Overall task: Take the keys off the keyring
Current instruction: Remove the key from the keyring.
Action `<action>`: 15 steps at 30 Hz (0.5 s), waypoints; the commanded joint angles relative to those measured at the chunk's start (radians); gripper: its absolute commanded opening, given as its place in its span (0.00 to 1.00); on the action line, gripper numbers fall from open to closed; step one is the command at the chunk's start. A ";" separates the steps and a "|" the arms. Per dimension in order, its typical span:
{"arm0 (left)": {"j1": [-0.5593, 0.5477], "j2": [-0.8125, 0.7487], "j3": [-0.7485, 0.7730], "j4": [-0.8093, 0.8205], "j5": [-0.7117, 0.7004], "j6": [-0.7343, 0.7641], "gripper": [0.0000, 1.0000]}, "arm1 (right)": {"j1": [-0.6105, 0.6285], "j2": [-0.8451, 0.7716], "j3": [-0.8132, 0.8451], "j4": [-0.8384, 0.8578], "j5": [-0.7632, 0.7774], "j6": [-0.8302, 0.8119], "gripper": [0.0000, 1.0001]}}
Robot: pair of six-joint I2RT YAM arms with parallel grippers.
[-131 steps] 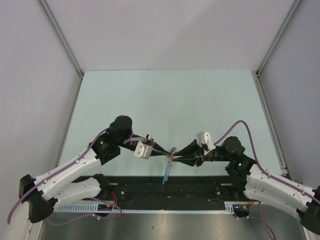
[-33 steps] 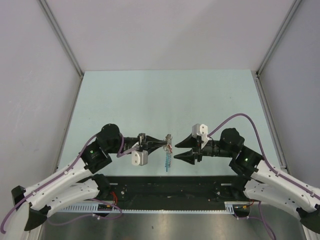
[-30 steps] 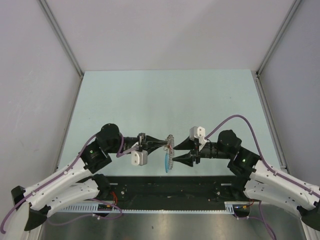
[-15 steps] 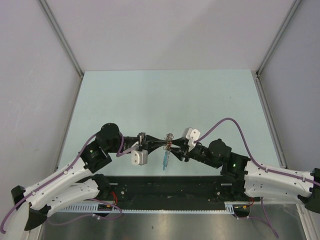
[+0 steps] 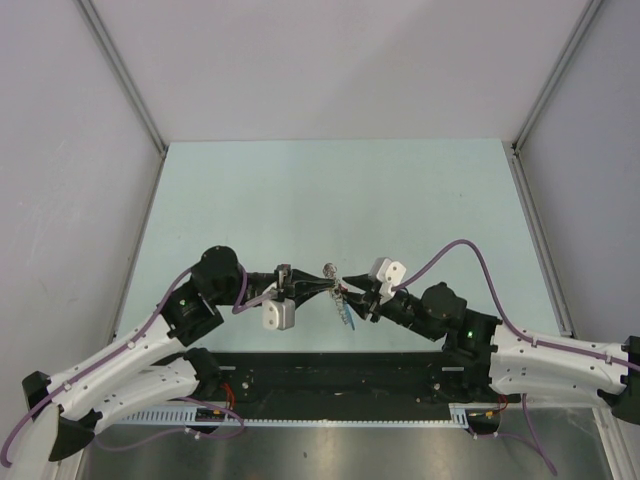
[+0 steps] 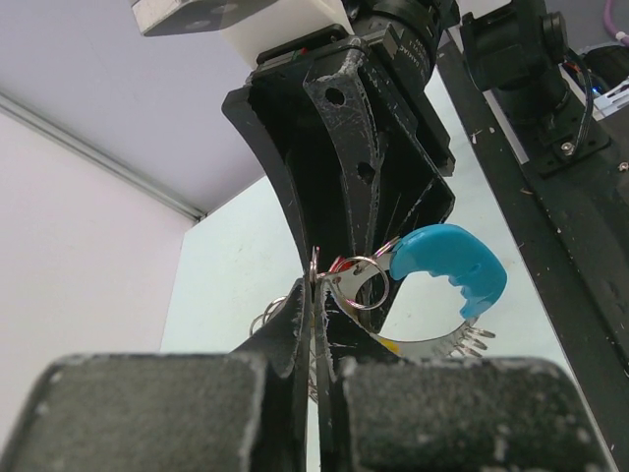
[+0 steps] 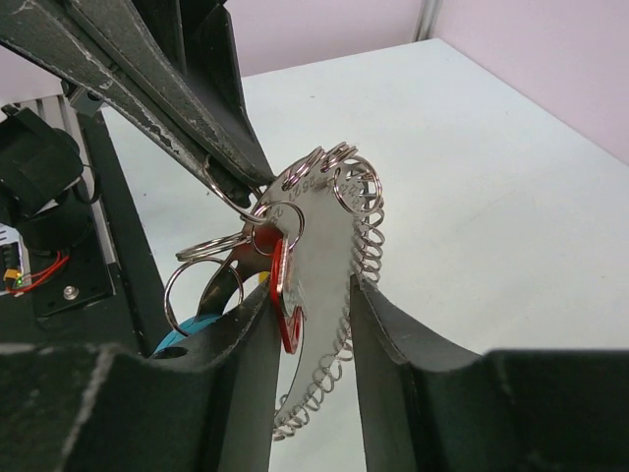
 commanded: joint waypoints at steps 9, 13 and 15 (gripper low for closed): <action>-0.004 -0.015 0.030 -0.006 -0.015 0.025 0.01 | 0.014 -0.053 -0.034 0.075 0.050 -0.055 0.18; -0.004 -0.010 0.032 -0.006 -0.013 0.022 0.00 | 0.017 -0.075 -0.034 0.057 0.038 -0.063 0.23; -0.004 -0.004 0.032 0.000 -0.012 0.019 0.00 | 0.020 -0.078 -0.034 0.052 0.020 -0.066 0.27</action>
